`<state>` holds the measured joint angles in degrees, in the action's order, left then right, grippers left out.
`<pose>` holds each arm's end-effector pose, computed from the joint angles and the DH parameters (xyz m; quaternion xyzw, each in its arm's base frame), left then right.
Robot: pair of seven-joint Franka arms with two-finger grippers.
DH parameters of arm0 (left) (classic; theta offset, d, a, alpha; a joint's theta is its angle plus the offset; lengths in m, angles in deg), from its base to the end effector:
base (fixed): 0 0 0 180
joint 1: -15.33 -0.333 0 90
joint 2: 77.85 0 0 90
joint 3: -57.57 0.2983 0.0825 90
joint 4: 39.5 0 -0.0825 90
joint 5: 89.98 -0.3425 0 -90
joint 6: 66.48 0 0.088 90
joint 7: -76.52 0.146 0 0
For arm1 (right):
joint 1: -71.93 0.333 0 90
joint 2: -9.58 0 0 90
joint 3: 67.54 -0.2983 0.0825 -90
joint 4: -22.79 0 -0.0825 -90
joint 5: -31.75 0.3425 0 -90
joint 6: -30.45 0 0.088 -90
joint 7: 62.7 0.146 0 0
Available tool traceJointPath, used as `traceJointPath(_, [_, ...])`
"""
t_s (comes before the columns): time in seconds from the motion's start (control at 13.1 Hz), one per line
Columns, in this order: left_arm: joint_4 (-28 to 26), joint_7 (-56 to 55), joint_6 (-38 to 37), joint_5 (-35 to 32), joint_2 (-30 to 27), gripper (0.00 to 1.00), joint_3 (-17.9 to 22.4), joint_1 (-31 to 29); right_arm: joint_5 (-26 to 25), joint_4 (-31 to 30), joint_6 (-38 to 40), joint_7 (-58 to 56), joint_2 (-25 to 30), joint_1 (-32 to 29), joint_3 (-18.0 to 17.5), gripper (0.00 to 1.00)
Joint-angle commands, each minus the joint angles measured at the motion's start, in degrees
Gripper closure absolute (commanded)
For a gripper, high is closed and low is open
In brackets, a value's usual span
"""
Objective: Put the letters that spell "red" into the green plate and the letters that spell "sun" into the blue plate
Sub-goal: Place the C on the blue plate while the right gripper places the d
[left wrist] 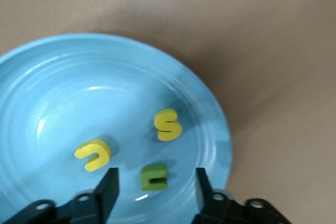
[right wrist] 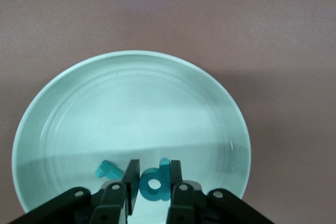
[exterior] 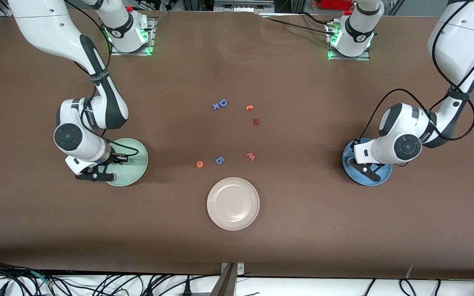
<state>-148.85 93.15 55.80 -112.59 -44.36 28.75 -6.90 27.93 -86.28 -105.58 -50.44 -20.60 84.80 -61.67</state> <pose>0.5508 -0.0353 0.1791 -0.9429 0.3070 0.1289 0.0008 0.5833 0.0701 0.1948 0.9983 -0.0150 -0.0188 0.0522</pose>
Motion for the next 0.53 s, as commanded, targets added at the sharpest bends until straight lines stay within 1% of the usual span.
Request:
traceJointPath(0.0, [-0.7,1.2,-2.2,1.4,-4.5,0.0,-1.2,-0.5,0.7,-4.3,-4.0,-1.5,2.6,-0.1,0.0,0.79])
traceJointPath(0.08, [-0.4,0.7,-2.9,1.6,-5.4,0.0,-2.3,-0.5,0.7,-4.2,-4.0,-1.4,2.6,-0.1,0.0,0.78])
traceJointPath(0.15, [0.8,0.0,-4.5,1.8,-5.5,0.0,-4.2,-0.5,0.7,-4.0,-3.8,-1.3,2.6,-0.1,0.0,0.6])
traceJointPath(0.23, [2.1,-0.4,-6.7,3.0,-5.5,0.0,-5.5,-0.5,0.7,-3.8,-3.6,-1.0,2.6,-0.1,-0.1,0.29])
traceJointPath(0.31, [2.8,-1.9,-7.6,5.5,-5.5,0.0,-6.8,-0.2,0.7,-3.6,-3.5,-1.0,2.6,-0.1,0.0,0.03])
traceJointPath(0.46, [5.5,-7.5,-11.2,7.0,-5.5,0.0,-9.9,0.2,0.7,-3.6,-3.3,-1.1,3.1,-0.1,0.0,0.01])
